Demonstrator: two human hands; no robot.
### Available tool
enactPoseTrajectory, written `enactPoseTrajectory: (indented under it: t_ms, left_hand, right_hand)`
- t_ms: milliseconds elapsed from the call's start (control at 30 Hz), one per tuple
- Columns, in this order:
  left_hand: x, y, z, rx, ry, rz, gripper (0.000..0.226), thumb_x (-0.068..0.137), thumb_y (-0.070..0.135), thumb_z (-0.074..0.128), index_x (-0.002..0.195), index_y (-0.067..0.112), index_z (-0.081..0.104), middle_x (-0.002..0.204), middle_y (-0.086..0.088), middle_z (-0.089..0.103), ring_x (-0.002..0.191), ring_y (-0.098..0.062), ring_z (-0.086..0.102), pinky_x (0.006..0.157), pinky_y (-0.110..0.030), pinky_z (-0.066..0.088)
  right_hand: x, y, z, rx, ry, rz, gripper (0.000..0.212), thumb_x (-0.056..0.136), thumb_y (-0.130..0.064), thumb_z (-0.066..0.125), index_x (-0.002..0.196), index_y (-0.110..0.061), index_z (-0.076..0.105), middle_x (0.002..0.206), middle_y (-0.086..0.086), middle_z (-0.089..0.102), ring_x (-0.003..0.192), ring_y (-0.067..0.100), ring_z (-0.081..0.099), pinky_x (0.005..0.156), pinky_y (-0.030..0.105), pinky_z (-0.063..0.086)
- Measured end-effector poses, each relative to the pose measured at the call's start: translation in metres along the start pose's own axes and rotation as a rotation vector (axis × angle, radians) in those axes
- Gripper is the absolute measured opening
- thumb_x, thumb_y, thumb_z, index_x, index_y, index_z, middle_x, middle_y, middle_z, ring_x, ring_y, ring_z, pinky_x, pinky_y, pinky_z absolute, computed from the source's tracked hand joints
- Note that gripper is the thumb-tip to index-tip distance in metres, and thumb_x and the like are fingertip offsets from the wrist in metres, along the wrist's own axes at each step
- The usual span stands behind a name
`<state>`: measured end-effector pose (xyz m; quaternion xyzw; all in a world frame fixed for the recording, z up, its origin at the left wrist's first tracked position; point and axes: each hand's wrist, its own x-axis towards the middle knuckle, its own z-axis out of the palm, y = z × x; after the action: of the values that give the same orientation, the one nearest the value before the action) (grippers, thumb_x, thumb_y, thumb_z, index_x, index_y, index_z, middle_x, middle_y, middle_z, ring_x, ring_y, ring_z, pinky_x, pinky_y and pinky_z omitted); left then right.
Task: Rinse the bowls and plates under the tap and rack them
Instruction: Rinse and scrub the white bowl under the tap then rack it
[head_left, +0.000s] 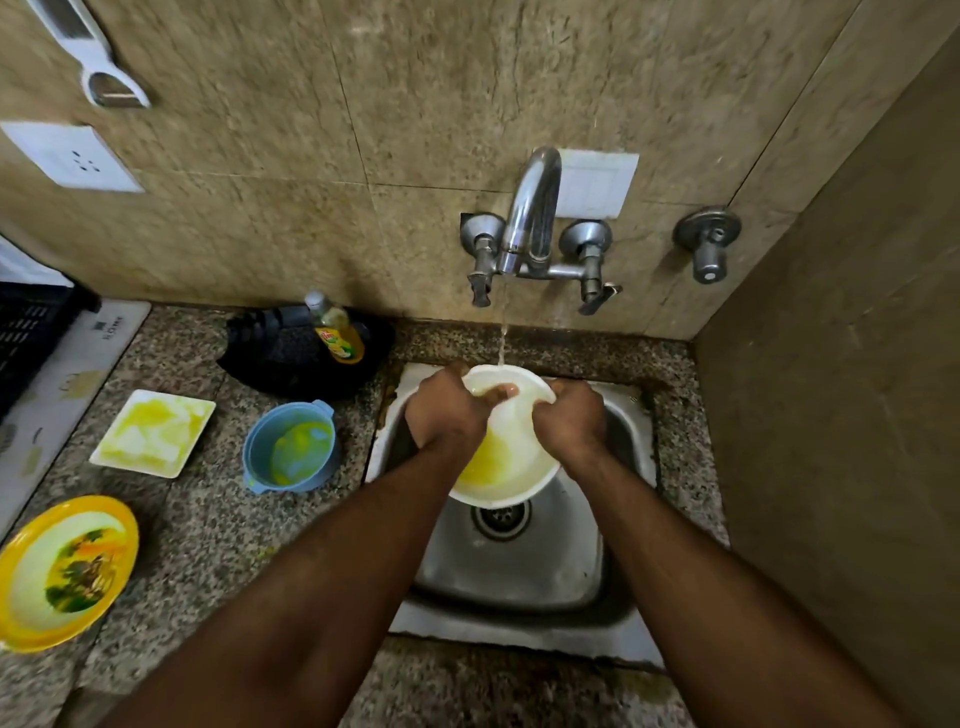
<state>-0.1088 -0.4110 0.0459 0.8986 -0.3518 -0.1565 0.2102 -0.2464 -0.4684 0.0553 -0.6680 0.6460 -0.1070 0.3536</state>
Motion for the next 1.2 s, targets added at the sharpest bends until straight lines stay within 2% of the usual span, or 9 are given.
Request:
enactPoseTrajectory:
  t_ms: [233,367,500,600,733,833,967,1100,1200]
  left_hand:
    - [0.007,-0.007,0.01,-0.216,-0.028,0.103,0.056,0.077,0.07,0.069,0.107,0.024,0.081,0.1,-0.006,0.08,0.095,-0.027,0.073,0.08,-0.032,0.056]
    - [0.01,-0.003,0.005,-0.313,-0.004,0.105,0.068,0.072,0.082,0.059,0.109,0.029,0.08,0.097,-0.004,0.08,0.093,-0.026,0.074,0.082,-0.039,0.06]
    - [0.027,0.001,-0.009,-0.077,0.009,-0.026,0.072,0.069,0.086,0.064,0.095,0.021,0.081,0.088,-0.009,0.077,0.085,-0.031,0.072,0.076,-0.036,0.06]
    - [0.037,-0.01,-0.007,-0.31,-0.056,0.074,0.046,0.078,0.062,0.076,0.086,0.018,0.082,0.072,-0.003,0.075,0.071,-0.017,0.069,0.063,-0.026,0.05]
    - [0.032,-0.023,0.002,-0.592,-0.198,0.126,0.027,0.088,0.027,0.076,0.111,0.013,0.08,0.095,-0.005,0.079,0.086,-0.015,0.07,0.079,-0.036,0.059]
    - [0.028,-0.025,0.017,-0.597,-0.093,-0.016,0.043,0.073,0.049,0.075,0.099,0.014,0.079,0.088,-0.006,0.078,0.083,-0.023,0.074,0.078,-0.045,0.061]
    - [0.023,-0.011,0.013,-0.41,-0.025,-0.021,0.066,0.071,0.079,0.065,0.068,0.013,0.065,0.073,-0.017,0.071,0.073,-0.038,0.07,0.061,-0.039,0.053]
    - [0.016,0.006,0.005,-0.265,-0.131,-0.025,0.061,0.083,0.071,0.066,0.072,0.011,0.063,0.069,-0.009,0.063,0.064,-0.026,0.058,0.06,-0.031,0.039]
    - [0.018,-0.001,0.016,-0.288,-0.18,0.04,0.053,0.091,0.059,0.065,0.092,0.006,0.073,0.087,-0.015,0.073,0.079,-0.033,0.069,0.064,-0.036,0.05]
  right_hand:
    - [0.023,0.004,-0.007,-0.258,-0.074,-0.038,0.062,0.093,-0.059,0.059,0.12,-0.005,0.07,0.123,0.021,0.07,0.115,0.039,0.064,0.089,0.036,0.05]
    - [0.028,-0.009,-0.009,-0.266,0.012,-0.038,0.062,0.093,-0.061,0.058,0.113,-0.004,0.07,0.119,0.022,0.07,0.11,0.04,0.066,0.085,0.038,0.052]
    - [0.03,-0.023,-0.001,-0.198,0.053,-0.038,0.06,0.09,-0.062,0.059,0.111,-0.008,0.073,0.114,0.018,0.073,0.105,0.038,0.068,0.081,0.037,0.054]
    - [0.031,-0.018,-0.006,-0.137,0.05,-0.007,0.059,0.091,-0.061,0.061,0.111,-0.007,0.073,0.114,0.02,0.073,0.105,0.039,0.068,0.081,0.038,0.054]
    - [0.03,-0.002,-0.008,-0.04,0.066,0.064,0.058,0.092,-0.056,0.063,0.113,-0.002,0.071,0.117,0.022,0.071,0.107,0.041,0.067,0.085,0.04,0.054]
    - [0.027,0.01,-0.004,0.077,0.097,0.177,0.061,0.092,-0.056,0.064,0.117,0.0,0.068,0.121,0.023,0.069,0.108,0.041,0.066,0.089,0.043,0.056]
    - [0.029,0.016,-0.012,0.022,0.026,0.157,0.066,0.082,-0.058,0.072,0.116,-0.002,0.071,0.119,0.02,0.072,0.107,0.037,0.068,0.085,0.037,0.055]
    - [0.03,0.013,-0.017,-0.067,0.042,0.092,0.078,0.075,-0.069,0.075,0.114,-0.001,0.072,0.115,0.02,0.073,0.104,0.037,0.069,0.079,0.035,0.053]
    - [0.031,0.019,-0.017,-0.078,0.094,0.085,0.076,0.08,-0.069,0.069,0.113,0.0,0.072,0.113,0.023,0.072,0.102,0.04,0.069,0.075,0.035,0.051]
